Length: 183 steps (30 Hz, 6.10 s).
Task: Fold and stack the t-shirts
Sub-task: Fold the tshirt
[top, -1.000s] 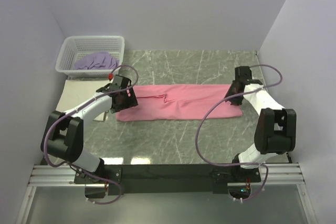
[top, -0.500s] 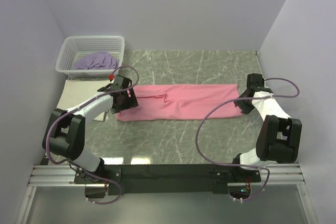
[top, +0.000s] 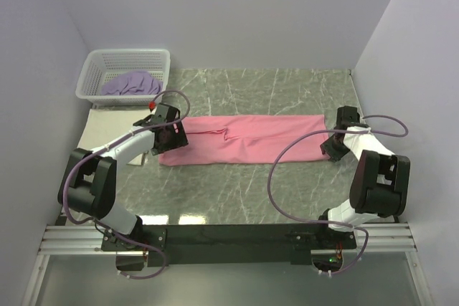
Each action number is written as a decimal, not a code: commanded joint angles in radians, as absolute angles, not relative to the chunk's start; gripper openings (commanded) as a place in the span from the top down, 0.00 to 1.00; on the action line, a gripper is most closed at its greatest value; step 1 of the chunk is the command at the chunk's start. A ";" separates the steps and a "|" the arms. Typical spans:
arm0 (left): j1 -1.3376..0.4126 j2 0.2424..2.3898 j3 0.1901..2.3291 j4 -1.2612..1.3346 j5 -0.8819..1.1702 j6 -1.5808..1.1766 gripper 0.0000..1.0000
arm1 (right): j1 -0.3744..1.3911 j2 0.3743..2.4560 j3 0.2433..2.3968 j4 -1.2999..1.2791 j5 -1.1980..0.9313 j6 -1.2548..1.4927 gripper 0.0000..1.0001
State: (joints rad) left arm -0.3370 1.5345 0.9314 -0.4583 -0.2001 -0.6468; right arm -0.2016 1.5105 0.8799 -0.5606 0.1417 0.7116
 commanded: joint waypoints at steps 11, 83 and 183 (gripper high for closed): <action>-0.336 1.503 0.910 -0.425 -0.209 -0.637 0.16 | -0.253 1.471 0.798 -0.516 0.164 0.759 0.84; -0.318 1.517 0.891 -0.434 -0.204 -0.630 0.20 | -0.299 1.664 1.034 -0.348 -0.008 0.287 1.00; -0.434 2.039 1.511 -0.649 -0.291 -0.594 0.27 | 0.442 1.488 0.940 -0.681 -0.025 0.410 0.48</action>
